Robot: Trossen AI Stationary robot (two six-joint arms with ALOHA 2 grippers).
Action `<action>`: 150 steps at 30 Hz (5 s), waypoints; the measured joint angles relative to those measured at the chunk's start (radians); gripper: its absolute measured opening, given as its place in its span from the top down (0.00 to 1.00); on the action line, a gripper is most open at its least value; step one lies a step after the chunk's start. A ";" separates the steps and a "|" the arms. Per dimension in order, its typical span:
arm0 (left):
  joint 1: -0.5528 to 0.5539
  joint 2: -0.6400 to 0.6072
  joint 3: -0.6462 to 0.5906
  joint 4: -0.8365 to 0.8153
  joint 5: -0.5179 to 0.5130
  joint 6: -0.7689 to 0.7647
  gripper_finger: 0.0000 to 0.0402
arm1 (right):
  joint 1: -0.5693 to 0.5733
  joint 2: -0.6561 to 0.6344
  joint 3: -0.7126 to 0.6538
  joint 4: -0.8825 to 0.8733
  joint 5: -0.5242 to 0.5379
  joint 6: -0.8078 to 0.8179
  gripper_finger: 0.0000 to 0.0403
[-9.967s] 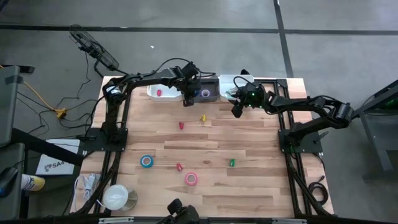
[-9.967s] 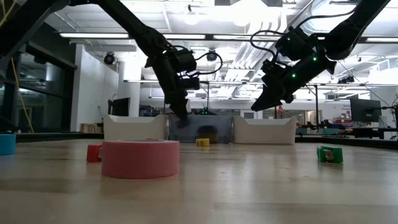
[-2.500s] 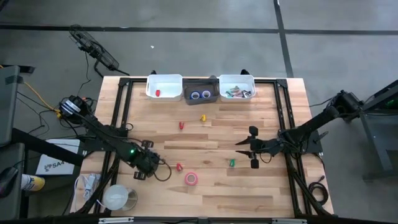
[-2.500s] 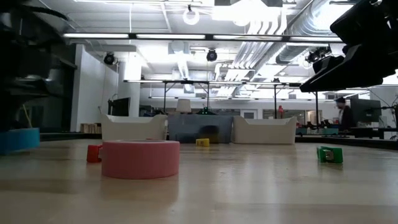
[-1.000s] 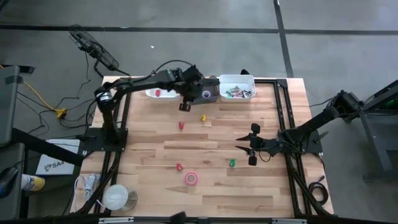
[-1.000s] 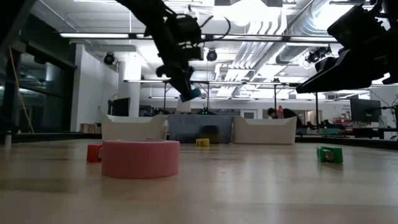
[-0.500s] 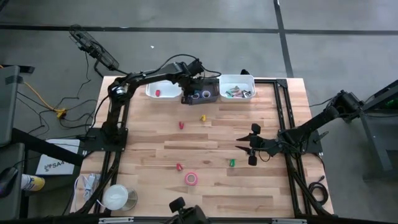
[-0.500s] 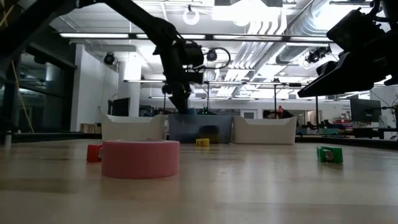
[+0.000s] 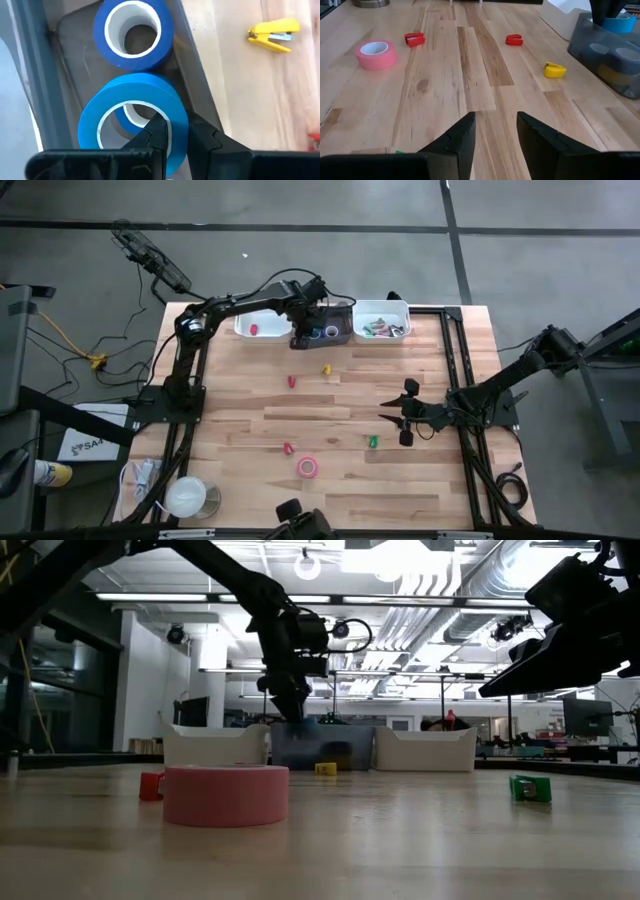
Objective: Pick and place Stapler, Stapler remover, tape
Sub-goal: Put the light blue tape into the black bin, then put the pink tape into the black bin
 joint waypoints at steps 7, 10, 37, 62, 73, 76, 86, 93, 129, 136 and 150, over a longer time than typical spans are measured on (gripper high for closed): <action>0.000 0.000 0.000 -0.009 0.024 0.090 0.92 | 0.000 0.000 0.000 0.000 0.001 0.000 0.66; 0.000 0.000 0.000 -0.012 0.041 0.117 0.92 | 0.000 0.000 0.000 0.000 0.001 0.000 0.66; 0.039 0.066 0.001 0.030 0.024 0.100 0.92 | 0.000 0.000 0.000 -0.005 0.007 -0.001 0.66; 0.039 0.072 0.000 0.040 0.047 0.010 0.76 | 0.000 0.000 0.000 -0.008 0.004 -0.001 0.66; 0.039 0.072 0.011 0.040 0.040 0.011 0.73 | 0.000 0.000 0.000 -0.008 0.000 0.007 0.66; 0.039 0.071 0.049 0.023 0.038 0.011 0.73 | 0.000 0.000 0.000 -0.008 0.000 0.009 0.66; 0.036 0.070 0.150 -0.084 0.039 -0.005 0.73 | 0.000 0.000 0.000 -0.009 -0.002 0.011 0.66; 0.038 0.065 0.156 -0.164 0.038 -0.011 0.73 | 0.000 0.000 0.000 -0.022 -0.007 0.036 0.66; -0.515 0.047 0.361 -0.700 -0.172 -0.038 0.73 | 0.000 0.000 0.000 -0.032 -0.007 0.062 0.66; -0.658 0.017 0.201 -0.664 -0.188 -0.081 0.73 | 0.001 0.000 0.000 -0.032 -0.019 0.064 0.66; -0.935 -0.231 -0.245 -0.200 -0.194 -0.327 0.73 | 0.000 0.000 0.000 -0.028 -0.023 0.063 0.66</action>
